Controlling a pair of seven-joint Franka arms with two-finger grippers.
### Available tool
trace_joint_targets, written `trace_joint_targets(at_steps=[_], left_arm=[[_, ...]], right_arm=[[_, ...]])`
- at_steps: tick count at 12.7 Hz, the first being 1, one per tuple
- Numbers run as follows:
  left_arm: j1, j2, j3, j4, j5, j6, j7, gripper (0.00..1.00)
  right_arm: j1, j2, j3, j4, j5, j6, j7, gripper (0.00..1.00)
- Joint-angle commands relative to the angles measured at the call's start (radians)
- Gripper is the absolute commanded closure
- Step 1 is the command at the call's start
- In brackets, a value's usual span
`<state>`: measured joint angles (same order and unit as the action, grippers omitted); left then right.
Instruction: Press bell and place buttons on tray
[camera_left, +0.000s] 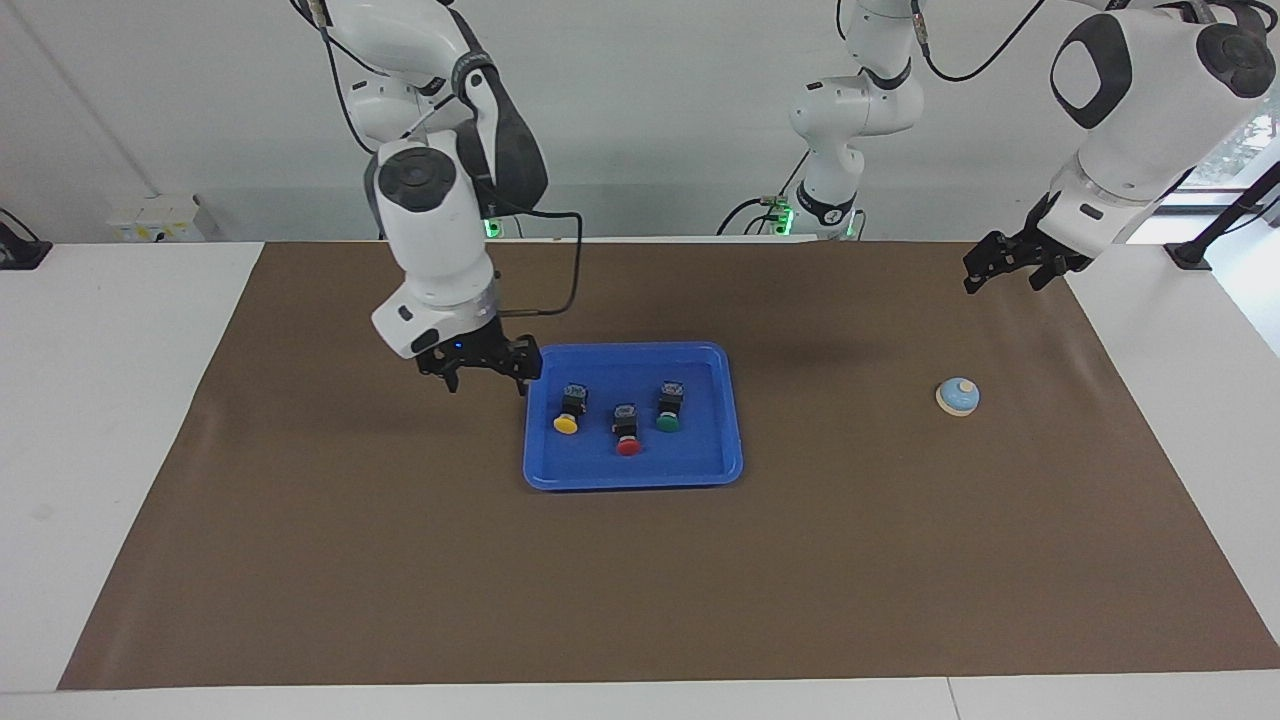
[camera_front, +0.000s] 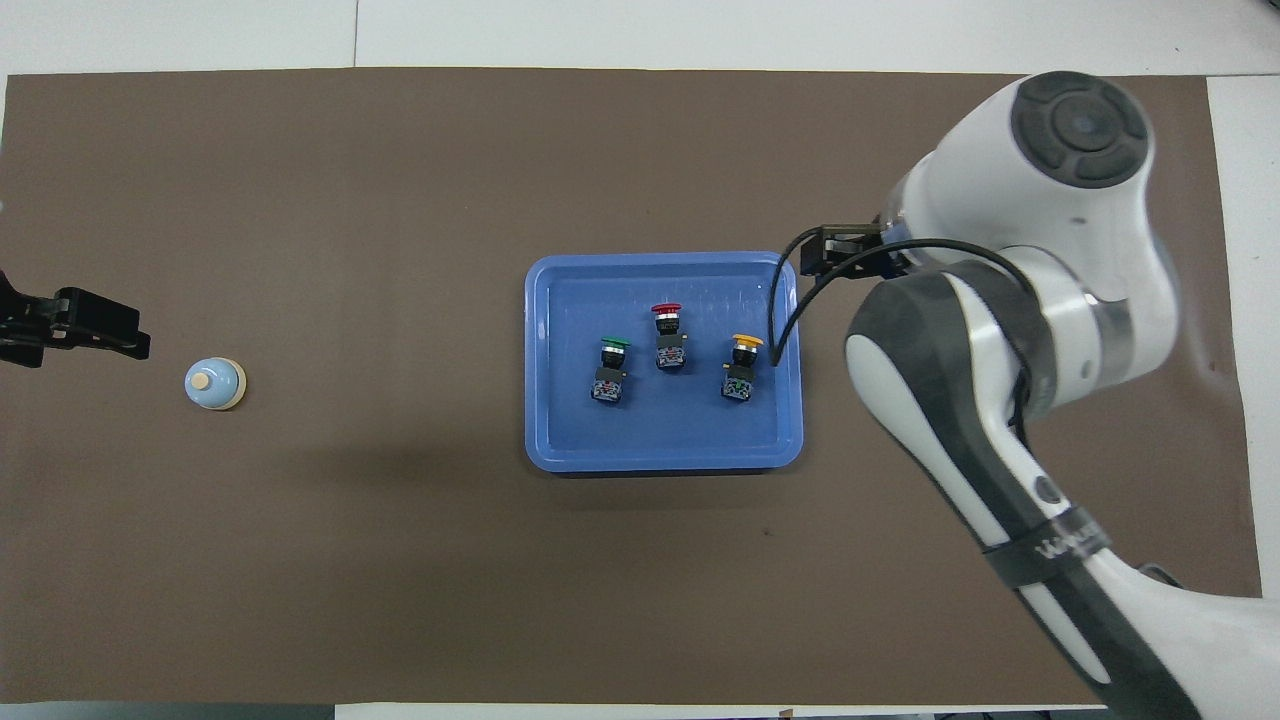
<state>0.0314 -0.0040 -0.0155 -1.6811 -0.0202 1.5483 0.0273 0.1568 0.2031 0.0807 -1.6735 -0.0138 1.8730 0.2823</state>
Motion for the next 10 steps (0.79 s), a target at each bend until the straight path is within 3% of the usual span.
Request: trace_joint_targets(at_steps=[1,6,10], left_arm=[[-0.004,-0.01,0.006,0.006,-0.004,-0.019,-0.007,0.0],[-0.004,-0.01,0.006,0.006,-0.004,-0.019,-0.007,0.0],[-0.008,-0.01,0.005,0.007,-0.004,-0.011,-0.006,0.0]], right_arm=[[-0.092,-0.086,0.016,-0.015,0.038,-0.11,-0.159,0.0],[-0.181,-0.217,0.048,0.001,0.041,-0.328,-0.239,0.0],[-0.209,-0.206,0.067,0.119,0.031,-0.469,-0.252,0.0]])
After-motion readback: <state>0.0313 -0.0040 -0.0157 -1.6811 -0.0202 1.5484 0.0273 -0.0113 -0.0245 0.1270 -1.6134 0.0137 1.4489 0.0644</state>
